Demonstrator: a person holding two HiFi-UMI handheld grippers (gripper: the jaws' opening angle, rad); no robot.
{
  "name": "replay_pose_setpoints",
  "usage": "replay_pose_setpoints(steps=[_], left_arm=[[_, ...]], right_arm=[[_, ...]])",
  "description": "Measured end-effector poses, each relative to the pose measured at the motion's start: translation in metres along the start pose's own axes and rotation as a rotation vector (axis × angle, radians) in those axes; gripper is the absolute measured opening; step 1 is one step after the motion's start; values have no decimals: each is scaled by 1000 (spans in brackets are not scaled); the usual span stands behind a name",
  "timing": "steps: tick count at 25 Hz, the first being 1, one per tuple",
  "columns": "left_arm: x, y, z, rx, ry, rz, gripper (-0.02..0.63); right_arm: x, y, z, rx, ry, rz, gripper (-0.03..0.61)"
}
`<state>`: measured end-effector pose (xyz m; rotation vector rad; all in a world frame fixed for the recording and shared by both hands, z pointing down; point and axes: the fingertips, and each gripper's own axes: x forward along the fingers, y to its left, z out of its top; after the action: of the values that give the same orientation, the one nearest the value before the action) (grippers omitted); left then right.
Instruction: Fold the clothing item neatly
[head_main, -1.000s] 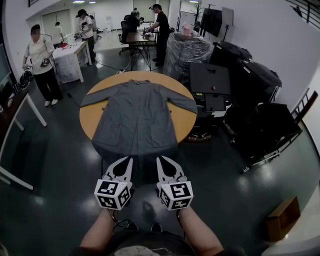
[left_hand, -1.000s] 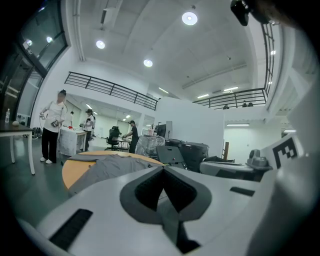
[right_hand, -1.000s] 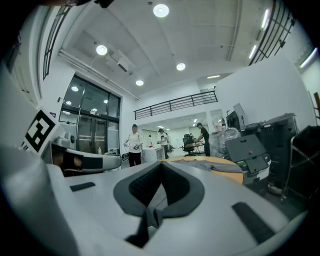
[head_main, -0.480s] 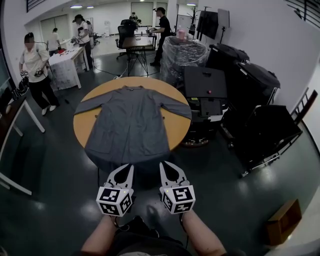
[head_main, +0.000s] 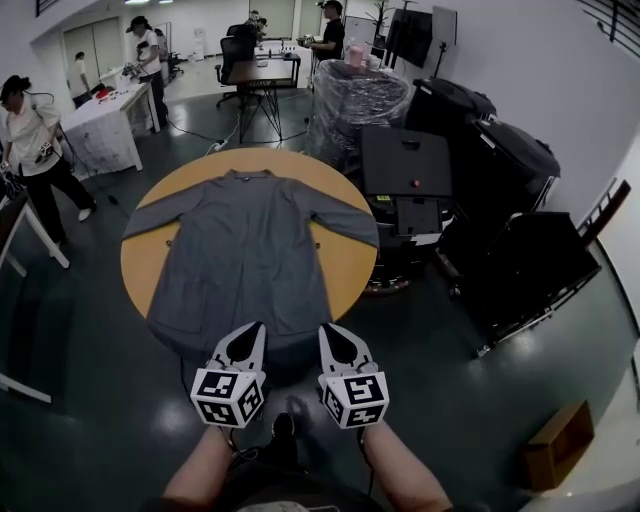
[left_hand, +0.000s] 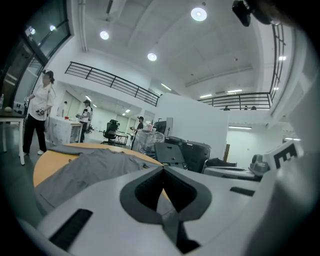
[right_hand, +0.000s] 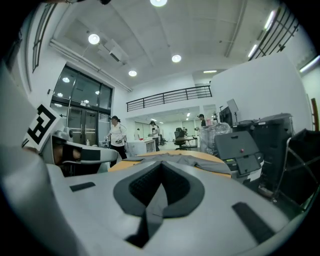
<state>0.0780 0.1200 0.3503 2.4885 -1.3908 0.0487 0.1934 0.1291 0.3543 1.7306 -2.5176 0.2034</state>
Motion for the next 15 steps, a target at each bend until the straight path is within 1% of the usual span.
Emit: replay_pose_setpoints(steps=[7,10,15], left_arm=[[76,28,25,-5,14,-38,8],[104,35,26,-33,44,-52,8],[144,43,29,-44,63,-88,8]], right_arm=[[70,-49,20,16,-3,-63,-12],[89,-67,24,22,4,-90,-12],[109,-100,27,23,2,-169,-12]])
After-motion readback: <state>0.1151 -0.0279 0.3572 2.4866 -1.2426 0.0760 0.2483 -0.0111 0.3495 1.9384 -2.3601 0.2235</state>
